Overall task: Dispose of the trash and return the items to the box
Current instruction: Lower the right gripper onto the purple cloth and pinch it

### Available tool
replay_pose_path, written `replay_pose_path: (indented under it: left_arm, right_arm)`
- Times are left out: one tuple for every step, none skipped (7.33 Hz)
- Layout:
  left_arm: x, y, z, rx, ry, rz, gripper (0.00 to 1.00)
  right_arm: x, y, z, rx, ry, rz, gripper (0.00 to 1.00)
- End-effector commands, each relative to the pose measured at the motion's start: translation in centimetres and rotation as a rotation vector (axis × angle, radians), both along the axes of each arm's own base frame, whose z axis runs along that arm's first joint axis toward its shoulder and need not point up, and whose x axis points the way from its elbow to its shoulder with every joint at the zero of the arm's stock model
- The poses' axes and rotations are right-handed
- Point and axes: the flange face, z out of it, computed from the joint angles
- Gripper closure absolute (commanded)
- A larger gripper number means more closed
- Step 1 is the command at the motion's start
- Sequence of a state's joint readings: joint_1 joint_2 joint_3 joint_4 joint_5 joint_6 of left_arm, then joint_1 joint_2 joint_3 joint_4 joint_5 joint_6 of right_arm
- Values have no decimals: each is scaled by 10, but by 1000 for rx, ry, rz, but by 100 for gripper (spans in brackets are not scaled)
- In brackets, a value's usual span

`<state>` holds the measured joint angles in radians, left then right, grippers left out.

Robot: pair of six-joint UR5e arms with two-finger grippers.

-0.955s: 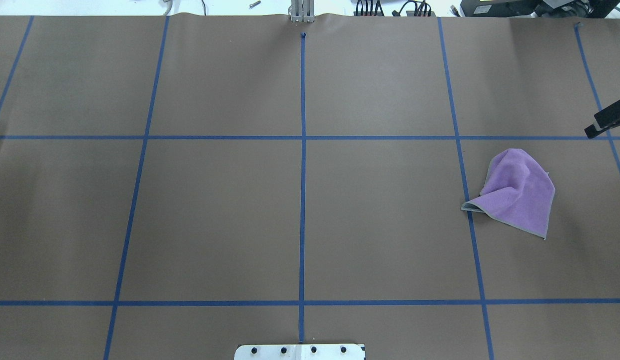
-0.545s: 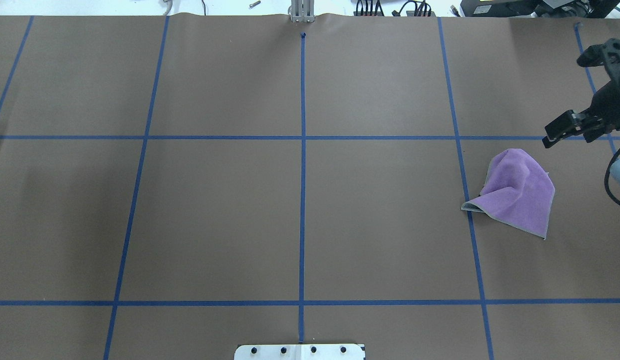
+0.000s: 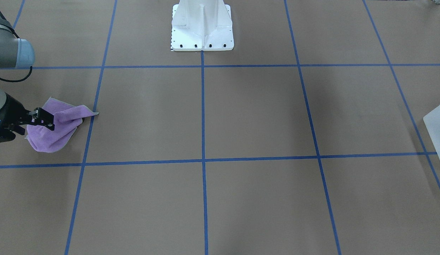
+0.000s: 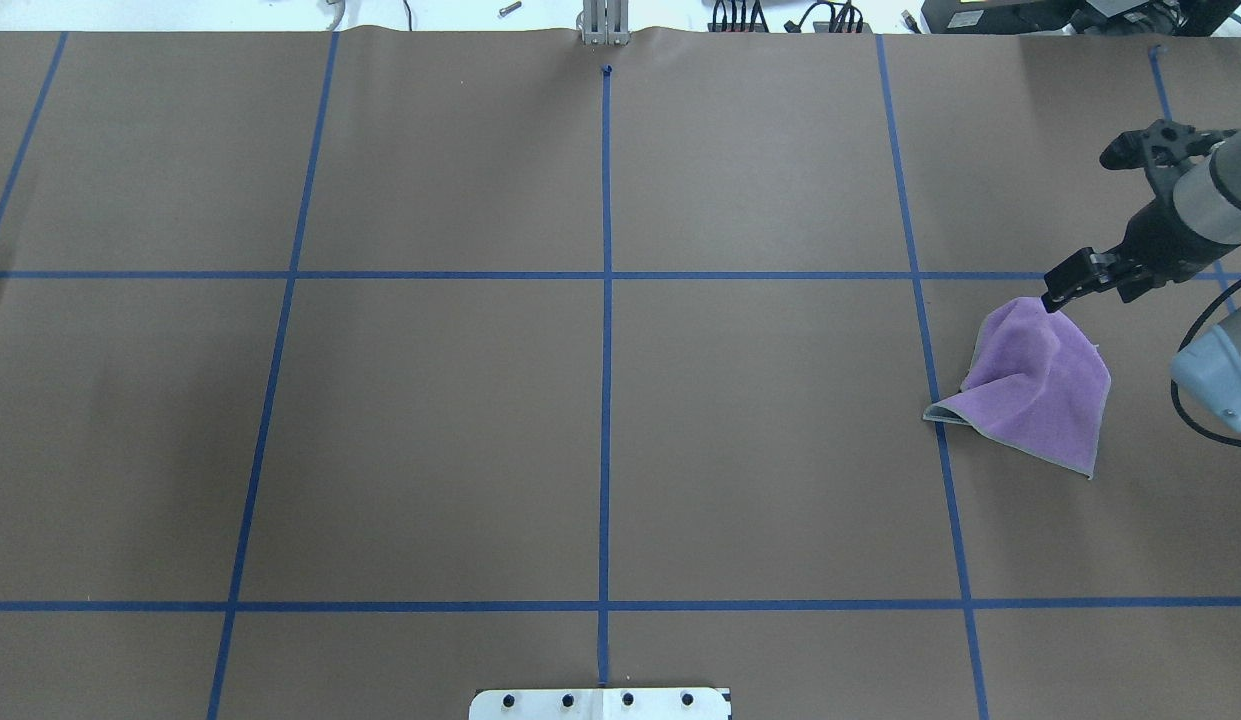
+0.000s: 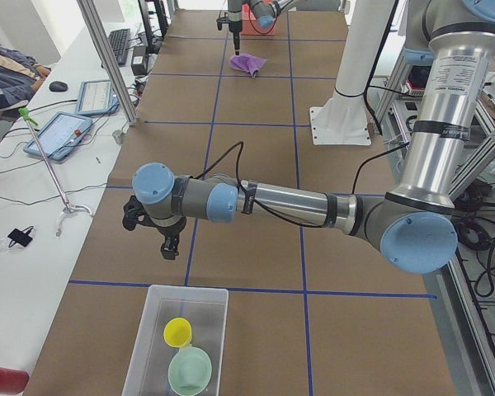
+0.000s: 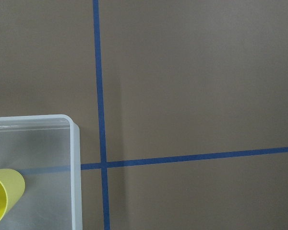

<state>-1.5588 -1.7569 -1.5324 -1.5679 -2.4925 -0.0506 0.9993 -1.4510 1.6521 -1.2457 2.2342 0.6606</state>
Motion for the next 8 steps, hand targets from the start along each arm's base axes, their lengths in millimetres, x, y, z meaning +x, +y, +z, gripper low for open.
replay_pose_path:
  left_arm:
    - [1, 2, -2, 4, 0, 1, 2]
    - [1, 2, -4, 7, 0, 1, 2]
    - [1, 2, -5, 8, 1, 0, 2]
    - [1, 3, -4, 7, 0, 1, 2]
    - [1, 3, -4, 7, 2, 1, 2]
    - [1, 3, -4, 6, 4, 0, 2]
    - [1, 4, -5, 6, 8, 1, 2]
    - [2, 4, -6, 9, 10, 1, 2]
  right_arm:
    - [-18, 9, 9, -11, 21, 2, 7]
    - [-21, 12, 16, -20, 29, -7, 15]
    - [-24, 14, 22, -29, 35, -13, 16]
    - [-25, 15, 20, -34, 33, -10, 48]
    - [-26, 15, 17, -50, 28, 8, 99]
    - [-26, 15, 19, -51, 30, 7, 100]
    - [-25, 15, 16, -42, 26, 4, 100]
    - [-18, 17, -8, -11, -6, 8, 100]
